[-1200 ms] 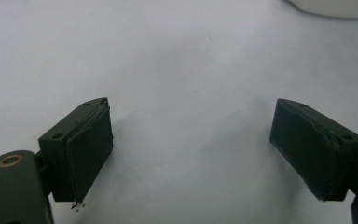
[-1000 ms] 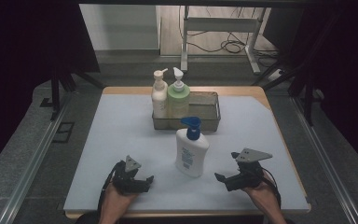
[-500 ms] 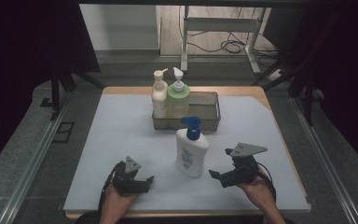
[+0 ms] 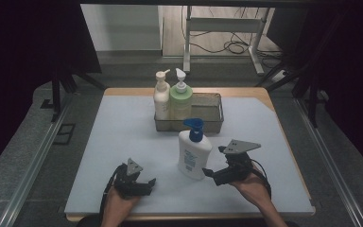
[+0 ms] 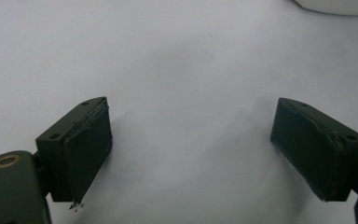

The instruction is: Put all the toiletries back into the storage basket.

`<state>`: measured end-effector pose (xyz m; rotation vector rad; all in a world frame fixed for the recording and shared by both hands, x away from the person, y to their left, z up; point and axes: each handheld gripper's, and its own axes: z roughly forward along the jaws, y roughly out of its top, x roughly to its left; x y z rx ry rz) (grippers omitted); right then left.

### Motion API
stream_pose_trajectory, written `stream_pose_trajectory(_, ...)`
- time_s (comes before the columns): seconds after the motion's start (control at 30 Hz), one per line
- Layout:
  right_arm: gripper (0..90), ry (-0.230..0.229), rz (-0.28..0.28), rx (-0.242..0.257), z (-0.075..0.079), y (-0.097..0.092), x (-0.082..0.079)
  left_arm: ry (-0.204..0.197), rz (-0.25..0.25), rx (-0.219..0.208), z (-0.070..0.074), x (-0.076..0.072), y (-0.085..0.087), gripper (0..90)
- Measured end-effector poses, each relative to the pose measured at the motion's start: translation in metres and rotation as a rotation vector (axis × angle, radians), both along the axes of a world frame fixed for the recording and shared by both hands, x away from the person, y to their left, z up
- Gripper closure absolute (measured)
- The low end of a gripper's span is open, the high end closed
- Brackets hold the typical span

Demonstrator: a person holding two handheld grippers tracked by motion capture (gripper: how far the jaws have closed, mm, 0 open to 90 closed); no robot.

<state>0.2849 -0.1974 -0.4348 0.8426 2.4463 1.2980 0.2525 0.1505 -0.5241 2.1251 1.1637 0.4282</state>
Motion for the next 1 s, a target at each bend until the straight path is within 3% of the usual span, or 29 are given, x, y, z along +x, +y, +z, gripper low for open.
stream_pose_trajectory(0.7,13.0,-0.041,0.045,0.003,0.012,0.035,0.017,0.001,0.000,0.000,0.000,0.000,0.000,12.2)
stream_pose_trajectory(1.0,13.6,-0.049,0.049,-0.004,0.013,0.044,0.023,0.002,0.000,-0.001,0.000,0.000,0.000,12.2)
